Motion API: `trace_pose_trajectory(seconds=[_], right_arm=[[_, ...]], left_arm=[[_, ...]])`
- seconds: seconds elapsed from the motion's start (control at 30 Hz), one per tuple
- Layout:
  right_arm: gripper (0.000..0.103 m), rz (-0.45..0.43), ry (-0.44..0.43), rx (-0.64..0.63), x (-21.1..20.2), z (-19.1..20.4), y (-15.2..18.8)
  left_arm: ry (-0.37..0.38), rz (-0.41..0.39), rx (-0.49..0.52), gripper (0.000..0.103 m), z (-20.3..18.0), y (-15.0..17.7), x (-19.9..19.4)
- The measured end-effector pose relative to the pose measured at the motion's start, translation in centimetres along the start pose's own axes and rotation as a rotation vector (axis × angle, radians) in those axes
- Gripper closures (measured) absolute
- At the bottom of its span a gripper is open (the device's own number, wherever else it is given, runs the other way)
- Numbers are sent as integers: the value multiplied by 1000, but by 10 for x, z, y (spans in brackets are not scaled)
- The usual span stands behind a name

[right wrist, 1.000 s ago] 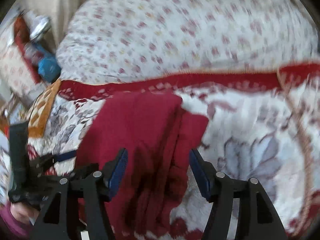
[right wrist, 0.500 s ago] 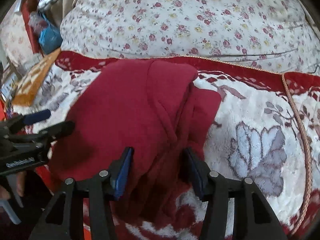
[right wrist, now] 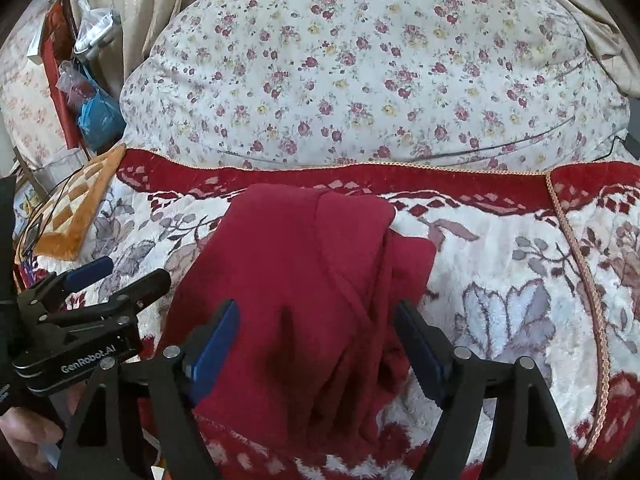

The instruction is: Fold small clothes

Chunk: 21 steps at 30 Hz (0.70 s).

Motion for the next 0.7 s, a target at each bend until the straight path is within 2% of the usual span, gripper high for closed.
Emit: trace_pose_trajectory(seconds=[0.13,0.7], right_arm=[[19,9,-4,-5,3,1,1],[18,16,-10,2,7,0,1]], left_arm=[[-11,34,13,10,0,1,4],[-29,17,11,10,0,1,0]])
Point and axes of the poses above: each gripper's, at about its wrist camera, not at the fingertips, and x roughly the way its jaws point, z to its left, y to its underside, the point moved 1 cm from there along x, roughly the way its jaws point, and after that the axes turned 14 degrees about z, right-handed, at the moved point
